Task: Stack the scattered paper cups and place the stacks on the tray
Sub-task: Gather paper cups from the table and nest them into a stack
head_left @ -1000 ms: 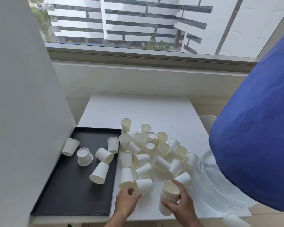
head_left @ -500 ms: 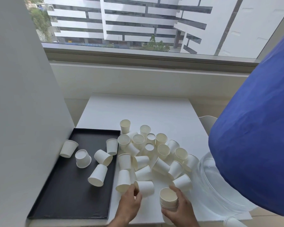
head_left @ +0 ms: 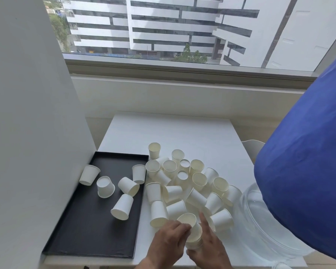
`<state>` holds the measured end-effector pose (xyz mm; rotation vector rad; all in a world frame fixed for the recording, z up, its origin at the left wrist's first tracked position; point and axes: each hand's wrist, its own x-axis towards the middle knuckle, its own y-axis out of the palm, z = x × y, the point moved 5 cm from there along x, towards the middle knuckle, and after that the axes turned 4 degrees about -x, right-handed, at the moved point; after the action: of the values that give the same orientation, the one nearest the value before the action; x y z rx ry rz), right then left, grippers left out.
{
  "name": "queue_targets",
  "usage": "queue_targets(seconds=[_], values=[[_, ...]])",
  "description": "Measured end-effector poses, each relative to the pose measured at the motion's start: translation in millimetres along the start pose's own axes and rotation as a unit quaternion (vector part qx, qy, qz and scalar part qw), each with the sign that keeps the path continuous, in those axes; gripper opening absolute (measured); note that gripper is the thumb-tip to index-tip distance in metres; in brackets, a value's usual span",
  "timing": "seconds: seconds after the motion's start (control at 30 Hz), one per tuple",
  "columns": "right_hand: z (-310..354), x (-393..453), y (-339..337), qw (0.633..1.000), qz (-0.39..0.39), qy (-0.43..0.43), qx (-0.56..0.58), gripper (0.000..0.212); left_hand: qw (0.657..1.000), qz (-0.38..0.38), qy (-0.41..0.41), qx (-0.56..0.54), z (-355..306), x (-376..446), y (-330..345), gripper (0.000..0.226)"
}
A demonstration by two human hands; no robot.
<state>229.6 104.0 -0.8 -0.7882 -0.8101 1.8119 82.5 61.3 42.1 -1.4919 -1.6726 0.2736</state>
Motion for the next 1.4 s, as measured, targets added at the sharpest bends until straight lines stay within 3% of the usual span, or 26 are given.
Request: queue_targets(seconds=[0.1,0.3,0.4,0.47,0.63,0.87,1.2,1.4], values=[[9.4,-1.6,-0.4,0.999,-0.023,-0.043,0.008,0.116,0.998,0.052,0.022,-0.012,0.1,-2.5,5.5,0.005],[8.5,-5.3,-1.9,0.99,-0.079,-0.113,-0.018,0.095,0.989,0.135,-0.011,-0.065,5.8,-3.2,11.5,0.021],[-5.1,-3.0,-2.0,0.994,-0.073,-0.082,-0.029,0.096,0.989,0.109,-0.059,-0.081,17.7,-1.5,9.8,0.025],[-14.2,-0.9,-5.8,0.996,-0.07,-0.054,-0.023,0.097,0.992,0.083,-0.091,-0.033,32.8,2.0,9.5,0.03],[-28.8,0.0,-15.3,0.998,-0.067,-0.002,0.006,0.1,0.952,0.214,-0.157,0.152,71.0,17.3,21.7,0.059],[-39.0,-4.6,-21.0,0.998,-0.061,0.029,0.005,0.101,0.921,0.287,-0.118,0.237,86.3,44.1,48.3,0.071],[-46.3,-3.6,-23.0,0.995,-0.077,0.055,0.001,0.101,0.893,0.349,-0.106,0.265,88.7,47.4,77.5,0.078],[-46.6,1.1,-24.8,0.995,-0.077,0.059,-0.007,0.097,0.886,0.373,-0.094,0.259,88.1,42.7,81.6,0.066]])
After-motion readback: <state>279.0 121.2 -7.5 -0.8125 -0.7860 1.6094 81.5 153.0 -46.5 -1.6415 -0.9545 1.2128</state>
